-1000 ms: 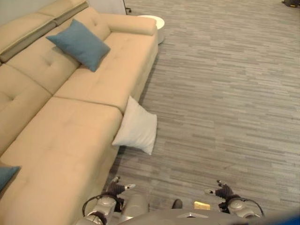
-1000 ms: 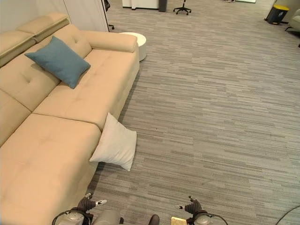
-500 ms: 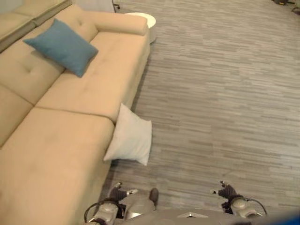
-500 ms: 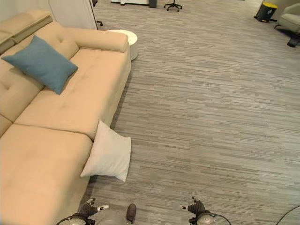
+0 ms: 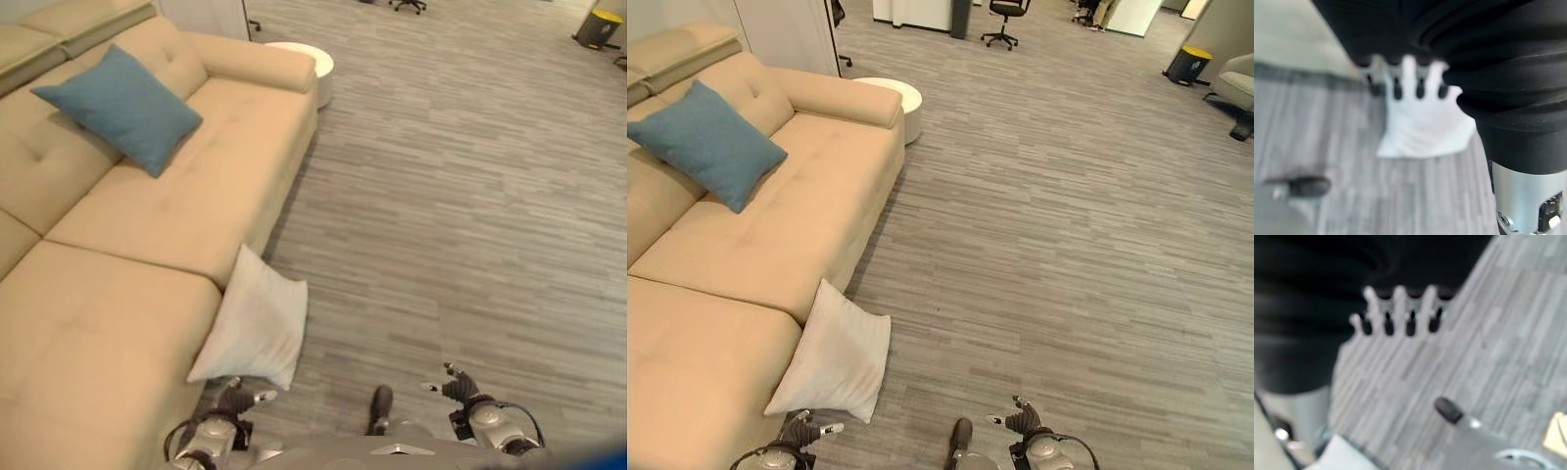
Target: Pick up all the scattered cushions and arrange them neatly on the sofa.
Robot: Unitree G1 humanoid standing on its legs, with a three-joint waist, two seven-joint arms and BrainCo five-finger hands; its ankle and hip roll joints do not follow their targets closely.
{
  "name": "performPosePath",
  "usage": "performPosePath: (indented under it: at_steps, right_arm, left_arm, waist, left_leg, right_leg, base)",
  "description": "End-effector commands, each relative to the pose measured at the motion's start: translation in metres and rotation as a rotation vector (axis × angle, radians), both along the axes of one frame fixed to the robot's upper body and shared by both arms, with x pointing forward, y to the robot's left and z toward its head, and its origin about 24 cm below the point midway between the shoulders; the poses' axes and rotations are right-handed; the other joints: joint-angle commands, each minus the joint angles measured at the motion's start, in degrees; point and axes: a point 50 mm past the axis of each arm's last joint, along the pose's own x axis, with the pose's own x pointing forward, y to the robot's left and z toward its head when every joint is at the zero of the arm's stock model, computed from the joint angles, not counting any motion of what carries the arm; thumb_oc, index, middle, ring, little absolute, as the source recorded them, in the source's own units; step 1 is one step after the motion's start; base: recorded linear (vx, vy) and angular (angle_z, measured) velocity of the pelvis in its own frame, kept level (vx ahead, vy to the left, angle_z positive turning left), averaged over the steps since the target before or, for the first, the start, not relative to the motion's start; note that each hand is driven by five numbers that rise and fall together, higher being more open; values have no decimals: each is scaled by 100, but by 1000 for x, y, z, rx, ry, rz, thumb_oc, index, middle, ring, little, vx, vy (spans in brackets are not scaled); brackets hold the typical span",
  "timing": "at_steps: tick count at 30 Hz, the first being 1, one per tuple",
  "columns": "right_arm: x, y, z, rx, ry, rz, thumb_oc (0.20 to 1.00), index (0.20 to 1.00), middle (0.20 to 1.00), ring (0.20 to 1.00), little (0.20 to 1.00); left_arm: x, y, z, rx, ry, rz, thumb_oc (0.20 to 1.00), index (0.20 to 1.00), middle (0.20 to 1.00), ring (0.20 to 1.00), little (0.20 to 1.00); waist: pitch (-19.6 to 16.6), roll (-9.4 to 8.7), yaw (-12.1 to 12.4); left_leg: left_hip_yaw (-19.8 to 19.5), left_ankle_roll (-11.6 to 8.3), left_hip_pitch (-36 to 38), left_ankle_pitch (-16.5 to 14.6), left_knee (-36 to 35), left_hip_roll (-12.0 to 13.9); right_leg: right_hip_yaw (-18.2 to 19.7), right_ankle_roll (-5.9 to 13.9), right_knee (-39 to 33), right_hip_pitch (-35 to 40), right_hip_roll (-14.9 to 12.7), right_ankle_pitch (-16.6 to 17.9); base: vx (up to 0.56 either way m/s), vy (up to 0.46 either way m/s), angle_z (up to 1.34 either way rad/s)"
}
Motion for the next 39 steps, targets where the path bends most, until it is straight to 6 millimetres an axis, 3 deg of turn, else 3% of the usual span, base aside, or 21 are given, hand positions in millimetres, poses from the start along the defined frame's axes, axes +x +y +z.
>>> performPosePath:
  at_steps: [1,4,7,8,10,12,15,17,19,21,23,25,26,27,29,32,35,36,39]
  right_arm:
    - [12,-3,6,2,-63,2,1000,1000,1000,1000,1000]
    - [6,-10,6,-1,-64,-45,1000,1000,1000,1000,1000]
    - [8,-14,8,-6,-78,-71,1000,1000,1000,1000,1000]
    - [7,-21,8,-15,-74,-110,1000,1000,1000,1000,1000]
    - [5,-22,8,-12,-73,-122,1000,1000,1000,1000,1000]
    - [2,-24,8,-16,-70,-132,1000,1000,1000,1000,1000]
    - [-3,-24,5,-10,-51,-152,1000,1000,1000,1000,1000]
    - [-1,-24,6,-10,-50,-146,1000,1000,1000,1000,1000]
    - [10,-18,9,-1,-82,-113,1000,1000,1000,1000,1000]
    - [15,-17,11,-1,-99,-99,1000,1000,1000,1000,1000]
    - [17,-15,11,8,-108,-99,1000,1000,1000,1000,1000]
    - [18,-15,12,12,-111,-98,1000,1000,1000,1000,1000]
    - [21,-13,13,19,-121,-90,1000,1000,1000,1000,1000]
    - [24,-12,14,22,-129,-86,1000,1000,1000,1000,1000]
    - [27,-10,15,33,-142,-96,1000,1000,1000,1000,1000]
    - [29,-10,16,41,-149,-101,1000,1000,1000,1000,1000]
    - [29,-7,15,42,-143,-82,1000,1000,1000,1000,1000]
    - [26,-6,14,46,-136,-75,1000,1000,1000,1000,1000]
    - [21,-6,11,48,-118,-72,1000,1000,1000,1000,1000]
  left_arm:
    - [12,11,6,26,-51,24,1000,1000,1000,1000,1000]
    - [20,9,9,9,-80,33,1000,1000,1000,1000,1000]
    - [31,6,12,5,-113,22,1000,1000,1000,1000,1000]
    - [43,4,17,5,-144,-7,1000,1000,1000,1000,1000]
    - [45,3,17,5,-146,-17,1000,1000,1000,1000,1000]
    - [46,1,18,11,-142,-41,1000,1000,1000,1000,1000]
    - [43,3,16,10,-130,-35,1000,1000,1000,1000,1000]
    - [41,4,16,9,-126,-28,1000,1000,1000,1000,1000]
    - [32,11,13,11,-108,4,1000,1000,1000,1000,1000]
    - [31,12,13,10,-106,2,1000,1000,1000,1000,1000]
    - [31,13,14,11,-107,-7,1000,1000,1000,1000,1000]
    - [32,13,14,14,-109,-18,1000,1000,1000,1000,1000]
    - [32,15,15,23,-110,-23,1000,1000,1000,1000,1000]
    - [31,16,15,28,-108,-23,1000,1000,1000,1000,1000]
    - [30,19,15,36,-101,-20,1000,1000,1000,1000,1000]
    - [26,21,14,38,-92,-6,1000,1000,1000,1000,1000]
    - [20,23,12,36,-78,13,1000,1000,1000,1000,1000]
    - [19,22,11,37,-75,5,1000,1000,1000,1000,1000]
    - [19,21,11,37,-74,5,1000,1000,1000,1000,1000]
  waist:
    - [-9,-191,81]
    - [69,-253,23]
    - [183,-319,7]
    - [195,-341,-40]
    - [196,-351,-51]
    - [140,-292,-180]
    - [130,-316,-246]
    - [95,-314,-215]
    - [113,-247,-83]
    - [122,-208,-4]
    - [144,-181,-24]
    - [162,-174,-49]
    - [163,-145,-110]
    - [163,-148,-127]
    - [221,-160,-231]
    - [230,-177,-331]
    - [181,-193,-389]
    - [85,-233,-471]
    - [-4,-232,-467]
  left_leg:
    - [-208,-135,-306,208,322,-236]
    - [-220,-352,-754,372,1144,-167]
    - [-3,-387,-1143,479,1682,-143]
    - [651,-325,-1427,423,1292,-69]
    - [734,-318,-1500,405,1195,-105]
    - [1487,-227,-1779,710,771,-52]
    - [1891,-212,-1745,645,861,-68]
    - [1749,-175,-1703,604,796,-144]
    - [1559,42,-1423,456,606,-276]
    - [1540,130,-1316,385,599,-309]
    - [1414,188,-1192,329,586,-343]
    - [1336,200,-1105,285,582,-363]
    - [1190,175,-908,255,447,-350]
    - [1125,120,-796,306,334,-355]
    - [887,36,-605,311,262,-382]
    - [669,-26,-429,207,266,-387]
    - [391,-75,-270,159,279,-363]
    - [213,-121,-199,155,298,-320]
    - [67,-213,-166,255,365,-201]
  right_leg:
    - [635,448,-104,104,1,129]
    - [485,317,-217,342,14,2]
    - [337,230,-298,502,2,-58]
    - [-34,213,-507,772,-37,-204]
    - [-129,225,-532,817,-51,-237]
    - [-417,230,-563,891,3,-362]
    - [-566,232,-401,904,-31,-452]
    - [-575,239,-341,921,-45,-499]
    - [-536,364,443,853,-292,-550]
    - [-580,444,850,792,-445,-502]
    - [-404,470,1380,610,-458,-409]
    - [-286,468,1469,519,-447,-369]
    - [-134,404,1269,289,-346,-368]
    - [-227,428,871,172,-391,-178]
    - [-35,547,194,4,-324,111]
    - [318,651,-253,-174,-254,350]
    - [612,654,-306,-262,-140,425]
    - [1003,577,-253,-223,4,349]
    - [1083,498,-175,-119,107,275]
  base:
    - [196,-238,38]
    - [104,-221,104]
    - [67,-163,82]
    - [142,-112,56]
    - [113,-61,82]
    - [121,-4,108]
    - [173,22,57]
    - [230,106,19]
    - [351,230,-19]
    - [231,176,0]
    - [191,124,13]
    - [175,52,31]
    - [340,28,74]
    - [411,-32,105]
    - [324,-81,73]
    - [204,-63,68]
    - [302,-131,67]
    - [228,-148,50]
    - [223,-192,48]
